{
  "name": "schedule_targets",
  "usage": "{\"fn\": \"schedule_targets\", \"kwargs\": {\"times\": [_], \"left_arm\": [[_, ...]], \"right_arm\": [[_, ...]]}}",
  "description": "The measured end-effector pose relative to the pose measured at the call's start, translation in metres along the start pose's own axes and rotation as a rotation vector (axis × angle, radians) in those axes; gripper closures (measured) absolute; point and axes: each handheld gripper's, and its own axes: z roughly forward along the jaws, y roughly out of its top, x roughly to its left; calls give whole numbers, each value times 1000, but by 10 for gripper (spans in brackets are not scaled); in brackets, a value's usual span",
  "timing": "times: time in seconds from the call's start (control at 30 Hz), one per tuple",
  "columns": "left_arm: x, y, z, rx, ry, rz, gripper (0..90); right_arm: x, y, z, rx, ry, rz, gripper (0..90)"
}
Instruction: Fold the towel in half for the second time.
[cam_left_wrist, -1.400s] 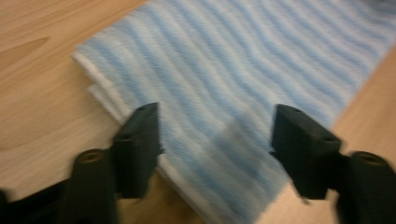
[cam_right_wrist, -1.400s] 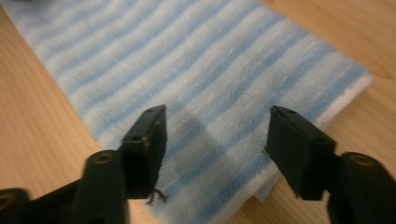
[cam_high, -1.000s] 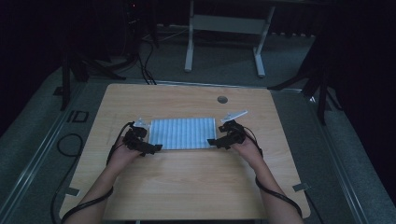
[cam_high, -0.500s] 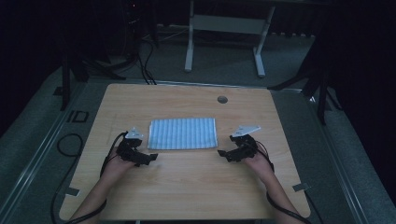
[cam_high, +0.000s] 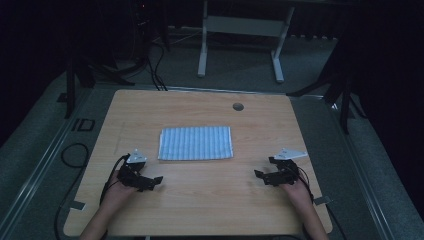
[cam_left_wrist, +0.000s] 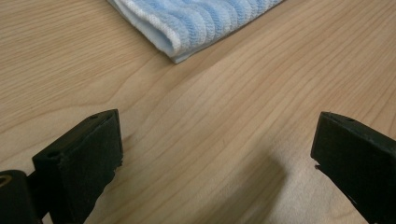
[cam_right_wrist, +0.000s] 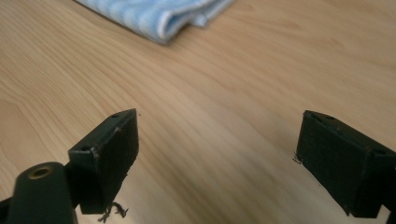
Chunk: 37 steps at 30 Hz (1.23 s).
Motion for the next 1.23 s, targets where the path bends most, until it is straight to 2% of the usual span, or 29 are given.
{"fn": "schedule_targets", "kwargs": {"times": [0.23, 0.37, 0.4, 0.5, 0.53, 0.57, 0.6, 0.63, 0.67, 0.7, 0.93, 1.03, 1.23], "left_arm": [[-5, -5, -1, -2, 16, 29, 20], [-7, -5, -4, -26, 18, 31, 20], [-8, -5, -6, -40, 26, 41, 20], [-9, -4, -7, -45, 28, 43, 20], [-10, -4, -9, -55, 38, 42, 20], [-12, -4, -12, -78, 57, 52, 20], [-12, -4, -12, -78, 57, 52, 20], [-13, -4, -13, -85, 65, 45, 20], [-13, -4, -14, -97, 65, 44, 20], [-13, -5, -15, -101, 60, 38, 20], [-12, -6, -13, -101, 46, 32, 20], [-11, -7, -14, -106, 52, 31, 20], [-10, -8, -14, -112, 48, 21, 20]], "right_arm": [[-7, -16, -19, -10, -55, 53, 127], [-11, -25, -29, -28, -86, 75, 127], [-12, -29, -34, -48, -105, 86, 128], [-13, -30, -36, -52, -114, 85, 128], [-15, -32, -38, -56, -135, 85, 128], [-18, -37, -40, -54, -179, 86, 128], [-18, -37, -40, -54, -179, 86, 128], [-20, -41, -42, -54, -215, 97, 130], [-20, -41, -42, -54, -215, 97, 130], [-20, -43, -44, -69, -239, 105, 129], [-23, -43, -46, -88, -269, 129, 129], [-25, -43, -47, -97, -284, 158, 130], [-28, -45, -47, -90, -303, 169, 133]]}}
